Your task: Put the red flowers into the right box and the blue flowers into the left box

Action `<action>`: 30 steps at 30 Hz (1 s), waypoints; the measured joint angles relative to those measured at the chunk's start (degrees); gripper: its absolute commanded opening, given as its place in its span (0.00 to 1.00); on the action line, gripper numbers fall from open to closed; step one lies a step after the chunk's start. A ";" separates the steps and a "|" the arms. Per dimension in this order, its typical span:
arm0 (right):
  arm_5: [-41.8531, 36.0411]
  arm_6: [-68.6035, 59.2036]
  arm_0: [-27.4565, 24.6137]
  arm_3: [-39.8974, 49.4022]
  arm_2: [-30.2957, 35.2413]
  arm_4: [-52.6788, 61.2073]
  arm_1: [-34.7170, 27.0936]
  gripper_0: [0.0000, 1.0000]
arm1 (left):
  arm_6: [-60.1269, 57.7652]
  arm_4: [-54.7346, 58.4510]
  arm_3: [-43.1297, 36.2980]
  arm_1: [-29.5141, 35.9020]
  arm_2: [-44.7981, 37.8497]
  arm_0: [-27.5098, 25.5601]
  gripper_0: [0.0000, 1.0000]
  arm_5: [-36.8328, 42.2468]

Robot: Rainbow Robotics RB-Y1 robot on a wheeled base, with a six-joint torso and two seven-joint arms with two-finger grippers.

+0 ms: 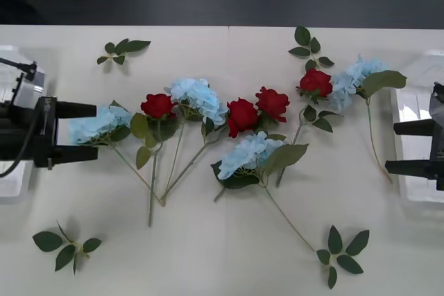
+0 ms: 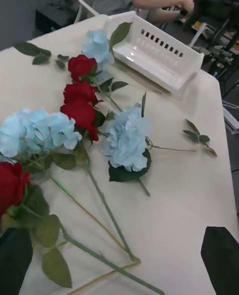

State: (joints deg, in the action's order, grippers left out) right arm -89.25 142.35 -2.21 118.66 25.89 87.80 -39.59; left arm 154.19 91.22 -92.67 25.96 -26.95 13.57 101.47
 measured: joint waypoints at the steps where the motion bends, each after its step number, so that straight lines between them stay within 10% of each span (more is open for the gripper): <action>1: 0.10 -1.66 0.21 0.00 -0.07 0.00 0.00 0.72 | 0.00 -0.01 -0.01 0.00 0.69 -0.60 1.00 -0.44; 30: 13.43 -42.01 2.35 0.37 -12.03 -30.21 -1.55 0.72 | -69.05 -34.19 -41.25 -2.19 1.43 -18.33 1.00 -5.46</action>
State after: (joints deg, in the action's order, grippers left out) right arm -75.82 100.35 0.14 119.03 13.86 57.60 -41.14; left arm 85.14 57.02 -133.92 23.77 -25.52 -4.76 96.01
